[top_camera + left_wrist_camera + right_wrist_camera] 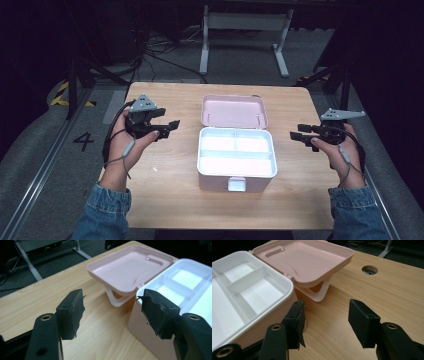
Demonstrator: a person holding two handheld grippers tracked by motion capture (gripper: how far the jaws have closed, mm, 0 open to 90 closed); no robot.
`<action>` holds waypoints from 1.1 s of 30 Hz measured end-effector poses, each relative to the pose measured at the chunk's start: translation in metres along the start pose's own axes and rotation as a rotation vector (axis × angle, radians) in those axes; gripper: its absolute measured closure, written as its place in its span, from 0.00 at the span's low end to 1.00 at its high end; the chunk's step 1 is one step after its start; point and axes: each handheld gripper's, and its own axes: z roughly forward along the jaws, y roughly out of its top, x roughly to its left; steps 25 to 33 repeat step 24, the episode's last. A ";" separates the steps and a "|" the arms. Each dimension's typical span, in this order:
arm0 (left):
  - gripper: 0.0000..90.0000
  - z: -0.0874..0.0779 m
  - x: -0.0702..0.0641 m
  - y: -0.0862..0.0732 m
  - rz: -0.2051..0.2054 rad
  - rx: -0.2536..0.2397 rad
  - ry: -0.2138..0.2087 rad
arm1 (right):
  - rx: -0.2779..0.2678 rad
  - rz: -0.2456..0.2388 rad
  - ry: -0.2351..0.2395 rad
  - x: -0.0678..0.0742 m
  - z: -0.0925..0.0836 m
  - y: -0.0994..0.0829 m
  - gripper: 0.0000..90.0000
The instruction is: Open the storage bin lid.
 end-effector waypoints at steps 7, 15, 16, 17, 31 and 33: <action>0.39 -0.008 0.003 -0.026 -0.041 0.018 -0.012 | 0.021 0.018 -0.015 -0.004 -0.005 -0.008 0.53; 0.38 -0.003 0.015 -0.047 -0.083 0.109 0.035 | 0.060 0.031 -0.043 -0.009 -0.008 -0.017 0.53; 0.38 -0.002 0.016 -0.050 -0.093 0.115 0.038 | 0.066 0.034 -0.046 -0.010 -0.009 -0.018 0.53; 0.38 -0.001 0.016 -0.051 -0.101 0.129 0.039 | 0.069 0.037 -0.049 -0.011 -0.009 -0.019 0.53; 0.37 0.005 0.021 -0.059 -0.134 0.165 0.030 | 0.077 0.044 -0.050 -0.014 -0.008 -0.022 0.52; 0.37 0.005 0.021 -0.059 -0.134 0.165 0.030 | 0.077 0.044 -0.050 -0.014 -0.008 -0.022 0.52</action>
